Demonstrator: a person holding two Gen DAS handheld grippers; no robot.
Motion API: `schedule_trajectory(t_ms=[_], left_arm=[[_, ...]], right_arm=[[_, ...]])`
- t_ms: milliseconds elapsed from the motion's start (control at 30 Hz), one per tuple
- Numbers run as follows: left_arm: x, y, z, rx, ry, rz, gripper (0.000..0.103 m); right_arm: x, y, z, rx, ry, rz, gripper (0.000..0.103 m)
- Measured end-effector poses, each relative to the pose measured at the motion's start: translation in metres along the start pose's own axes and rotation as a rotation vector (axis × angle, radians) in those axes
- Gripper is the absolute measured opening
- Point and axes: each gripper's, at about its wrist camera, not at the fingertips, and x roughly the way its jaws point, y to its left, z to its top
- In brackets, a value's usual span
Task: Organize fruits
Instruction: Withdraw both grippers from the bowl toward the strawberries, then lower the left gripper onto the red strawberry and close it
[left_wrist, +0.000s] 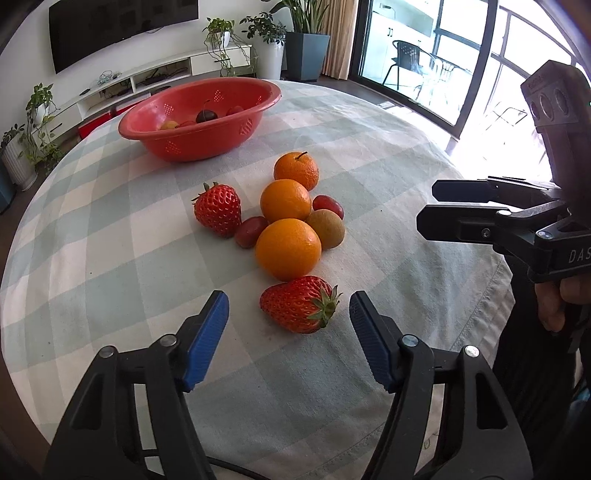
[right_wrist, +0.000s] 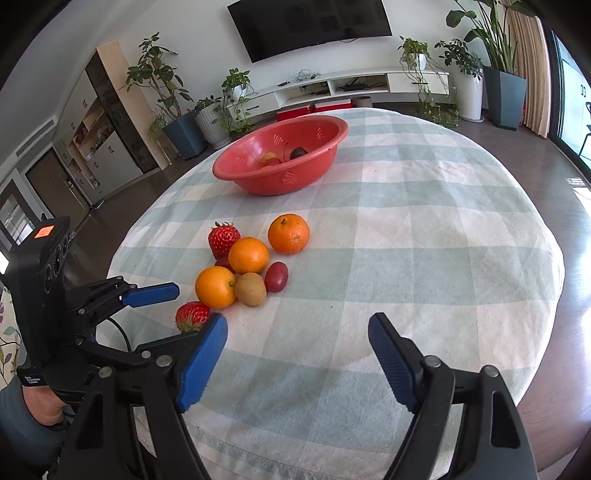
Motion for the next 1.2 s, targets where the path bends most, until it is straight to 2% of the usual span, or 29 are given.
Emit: schedule_trajectory(t_ms=[100,167,300,367,400,800,1133,1200], left_arm=[[0.003,-0.002,0.001,0.015,0.004,-0.002,0.065],[0.005,-0.002,0.001,0.019,0.011,-0.008,0.057],[0.008,-0.004,0.001,0.028,0.02,-0.013,0.047],[0.009,-0.003,0.0,0.026,0.015,-0.014,0.046],[0.01,-0.003,0.001,0.025,0.013,-0.013,0.041],[0.009,0.0,-0.001,0.023,-0.001,-0.02,0.041],[-0.003,0.007,-0.007,0.004,-0.031,-0.039,0.041],[-0.006,0.009,-0.009,-0.006,-0.035,-0.042,0.041]], right_arm=[[0.0,0.001,-0.001,-0.001,0.003,0.001,0.08],[0.001,0.001,-0.001,-0.004,0.005,0.0,0.08],[0.001,0.002,-0.001,-0.005,0.006,0.001,0.077],[0.001,0.002,-0.001,-0.008,0.008,0.0,0.076],[0.001,0.002,-0.001,-0.01,0.009,0.0,0.076],[0.003,0.004,-0.002,-0.018,0.017,0.001,0.072],[0.012,0.01,0.005,-0.078,0.04,-0.014,0.067],[0.016,0.011,0.008,-0.093,0.047,-0.015,0.063]])
